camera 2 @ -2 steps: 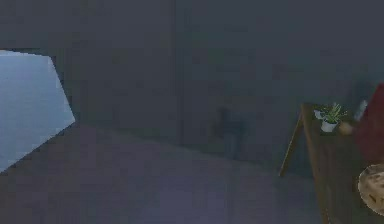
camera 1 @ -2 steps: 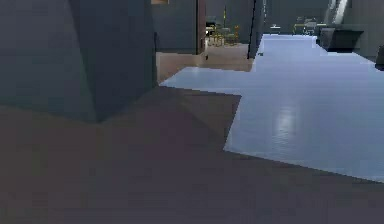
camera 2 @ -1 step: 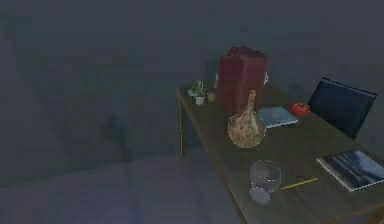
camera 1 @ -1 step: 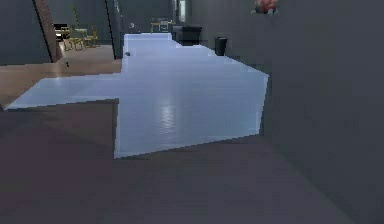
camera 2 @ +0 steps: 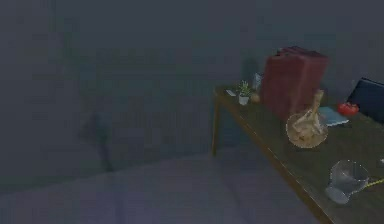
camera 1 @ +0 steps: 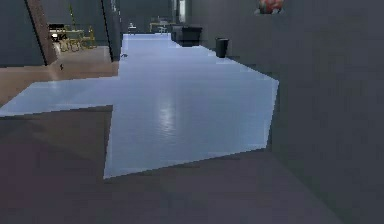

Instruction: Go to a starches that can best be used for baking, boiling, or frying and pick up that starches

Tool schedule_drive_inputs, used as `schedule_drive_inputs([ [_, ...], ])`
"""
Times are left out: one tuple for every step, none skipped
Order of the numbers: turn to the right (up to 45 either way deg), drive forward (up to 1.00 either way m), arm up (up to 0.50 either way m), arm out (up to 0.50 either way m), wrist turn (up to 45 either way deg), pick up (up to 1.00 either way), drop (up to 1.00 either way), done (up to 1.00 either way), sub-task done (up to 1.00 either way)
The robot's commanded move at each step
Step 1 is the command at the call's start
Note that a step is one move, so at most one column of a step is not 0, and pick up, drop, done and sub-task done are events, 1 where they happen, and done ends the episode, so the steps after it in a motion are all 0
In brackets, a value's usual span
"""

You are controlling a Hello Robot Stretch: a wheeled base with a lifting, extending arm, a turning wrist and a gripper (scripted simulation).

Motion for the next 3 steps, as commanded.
schedule_drive_inputs([
  [45.0,0.00,0.00,0.00,0.0,0.00,0.00,0.00,0.00],
  [24.0,0.00,0.00,0.00,0.0,0.00,0.00,0.00,0.00],
  [0.0,0.30,0.00,0.00,0.0,0.00,0.00,0.00,0.00],
])
